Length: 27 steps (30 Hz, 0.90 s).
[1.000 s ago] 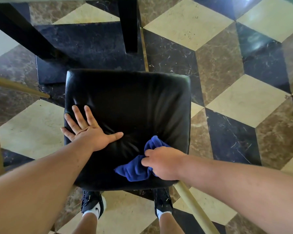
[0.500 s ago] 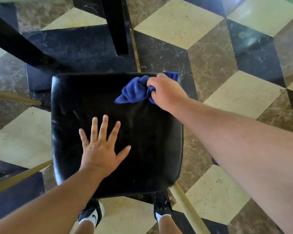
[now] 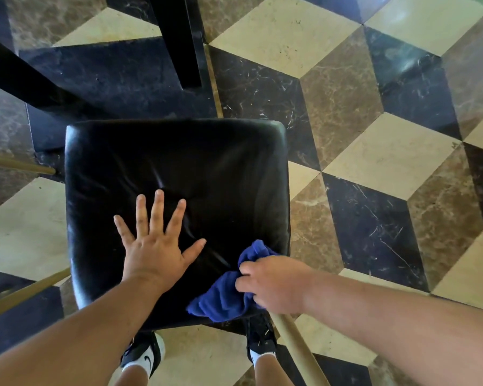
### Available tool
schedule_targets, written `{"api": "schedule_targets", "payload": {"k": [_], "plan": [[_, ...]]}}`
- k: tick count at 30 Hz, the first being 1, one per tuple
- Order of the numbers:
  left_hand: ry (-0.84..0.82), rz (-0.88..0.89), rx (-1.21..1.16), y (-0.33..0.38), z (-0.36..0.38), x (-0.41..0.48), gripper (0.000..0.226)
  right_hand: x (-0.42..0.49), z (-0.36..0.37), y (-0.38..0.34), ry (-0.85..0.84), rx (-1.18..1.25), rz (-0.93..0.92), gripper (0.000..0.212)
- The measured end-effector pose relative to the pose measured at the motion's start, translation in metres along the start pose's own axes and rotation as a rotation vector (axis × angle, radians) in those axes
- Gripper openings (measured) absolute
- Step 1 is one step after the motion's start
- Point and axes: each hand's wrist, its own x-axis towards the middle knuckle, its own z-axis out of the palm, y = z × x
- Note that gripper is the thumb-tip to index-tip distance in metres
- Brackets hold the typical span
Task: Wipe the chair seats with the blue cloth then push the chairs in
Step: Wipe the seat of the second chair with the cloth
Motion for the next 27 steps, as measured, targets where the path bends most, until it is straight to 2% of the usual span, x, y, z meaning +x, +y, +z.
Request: {"api": "schedule_targets", "payload": {"k": [2,6,9,14,18,22,24,25,27], "plan": [[-0.005,0.003,0.003,0.0,0.0,0.0,0.094,0.006,-0.019,0.018,0.066,-0.017,0.023,0.014],[-0.008,0.008,0.017,0.0,0.0,0.0,0.093,0.027,-0.083,0.076,0.394,0.032,0.322,0.011],[-0.008,0.013,0.018,-0.001,0.001,0.0,0.094,0.047,-0.131,0.112,0.565,0.082,0.414,0.016],[-0.04,0.005,0.019,0.0,0.0,0.0,0.094,0.057,-0.143,0.127,0.779,0.177,0.652,0.015],[-0.098,-0.006,-0.009,0.0,-0.008,0.0,0.095,0.023,-0.09,0.085,0.668,0.283,0.665,0.008],[-0.191,-0.022,-0.046,0.0,-0.027,0.002,0.096,-0.023,-0.011,0.032,0.244,0.352,0.711,0.011],[-0.242,-0.006,-0.085,0.001,-0.042,0.002,0.096,-0.027,-0.004,0.022,0.015,0.306,0.717,0.008],[-0.278,0.004,-0.095,0.0,-0.05,0.004,0.095,-0.024,-0.008,0.019,-0.061,0.263,0.689,0.015],[-0.375,0.033,-0.121,-0.008,-0.067,0.012,0.089,-0.012,-0.022,0.002,-0.16,0.208,0.588,0.014]]}}
